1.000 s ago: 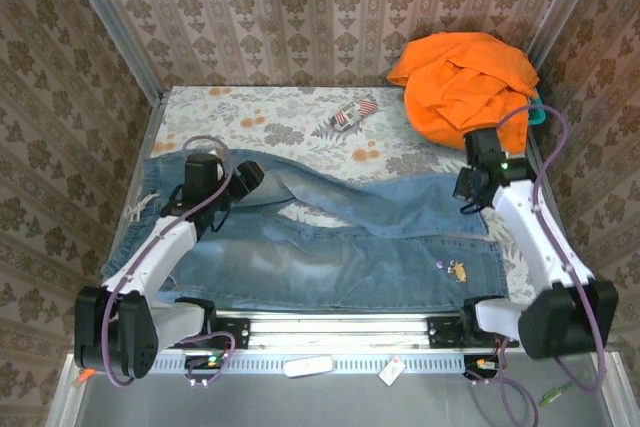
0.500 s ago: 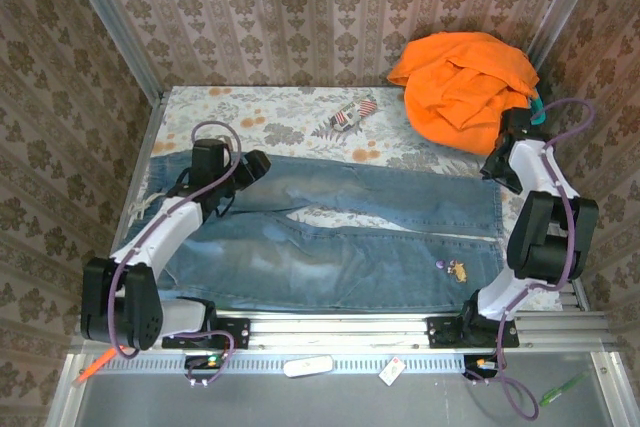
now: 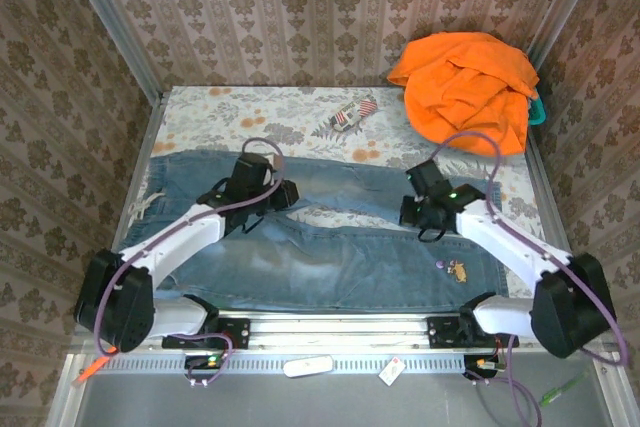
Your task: Fold and stack the trousers
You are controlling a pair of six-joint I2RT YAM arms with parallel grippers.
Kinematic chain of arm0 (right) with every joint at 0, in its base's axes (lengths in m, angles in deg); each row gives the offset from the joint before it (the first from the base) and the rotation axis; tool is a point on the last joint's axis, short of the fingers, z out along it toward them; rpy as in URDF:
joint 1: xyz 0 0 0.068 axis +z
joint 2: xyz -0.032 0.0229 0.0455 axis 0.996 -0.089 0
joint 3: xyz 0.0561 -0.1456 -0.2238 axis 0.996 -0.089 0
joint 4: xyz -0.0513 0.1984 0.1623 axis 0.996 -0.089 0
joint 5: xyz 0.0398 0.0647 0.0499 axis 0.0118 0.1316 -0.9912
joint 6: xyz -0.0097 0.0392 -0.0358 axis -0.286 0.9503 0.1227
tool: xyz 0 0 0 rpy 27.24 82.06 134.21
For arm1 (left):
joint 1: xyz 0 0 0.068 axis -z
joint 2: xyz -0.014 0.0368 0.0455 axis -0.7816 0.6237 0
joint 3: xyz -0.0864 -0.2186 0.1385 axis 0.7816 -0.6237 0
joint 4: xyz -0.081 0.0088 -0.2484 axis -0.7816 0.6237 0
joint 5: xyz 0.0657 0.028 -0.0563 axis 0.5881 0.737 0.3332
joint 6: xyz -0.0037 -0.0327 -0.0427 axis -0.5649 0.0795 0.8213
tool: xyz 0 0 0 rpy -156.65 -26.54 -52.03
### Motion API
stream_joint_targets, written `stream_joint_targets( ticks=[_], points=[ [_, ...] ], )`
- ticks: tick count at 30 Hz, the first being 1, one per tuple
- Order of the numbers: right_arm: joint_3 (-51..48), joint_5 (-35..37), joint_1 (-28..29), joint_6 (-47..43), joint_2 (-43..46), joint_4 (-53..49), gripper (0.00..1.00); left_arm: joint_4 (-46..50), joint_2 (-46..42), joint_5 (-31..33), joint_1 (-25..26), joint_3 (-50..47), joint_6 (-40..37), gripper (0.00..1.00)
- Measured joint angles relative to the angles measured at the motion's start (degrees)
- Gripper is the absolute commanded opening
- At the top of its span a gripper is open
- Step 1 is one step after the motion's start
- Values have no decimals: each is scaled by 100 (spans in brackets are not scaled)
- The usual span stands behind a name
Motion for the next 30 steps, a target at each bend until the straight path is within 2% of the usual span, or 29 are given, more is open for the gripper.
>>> stream_joint_targets(
  ticks=[4, 8, 11, 14, 18, 22, 30],
  points=[
    [-11, -280, 221, 87, -372, 321, 9, 323, 885, 157, 444, 629, -369, 0],
    [90, -470, 214, 37, -927, 597, 11, 579, 1725, 236, 1073, 1320, -885, 0],
    [286, -494, 144, -68, -1392, 645, 11, 697, 2135, 236, 1314, 1537, -1110, 0],
    [702, -501, -98, -208, -1829, 671, 11, 726, 2570, 350, 1231, 1668, -1182, 0],
    [979, -518, -269, -291, -2035, 898, 12, 629, 2706, 503, 1023, 1624, -1178, 15],
    [1073, -640, -262, -332, -2157, 953, 14, 557, 2728, 501, 964, 1766, -1198, 24],
    [1263, -1178, -363, -372, -2218, 1029, 18, 529, 3298, 232, 859, 2684, -1351, 32]
  ],
)
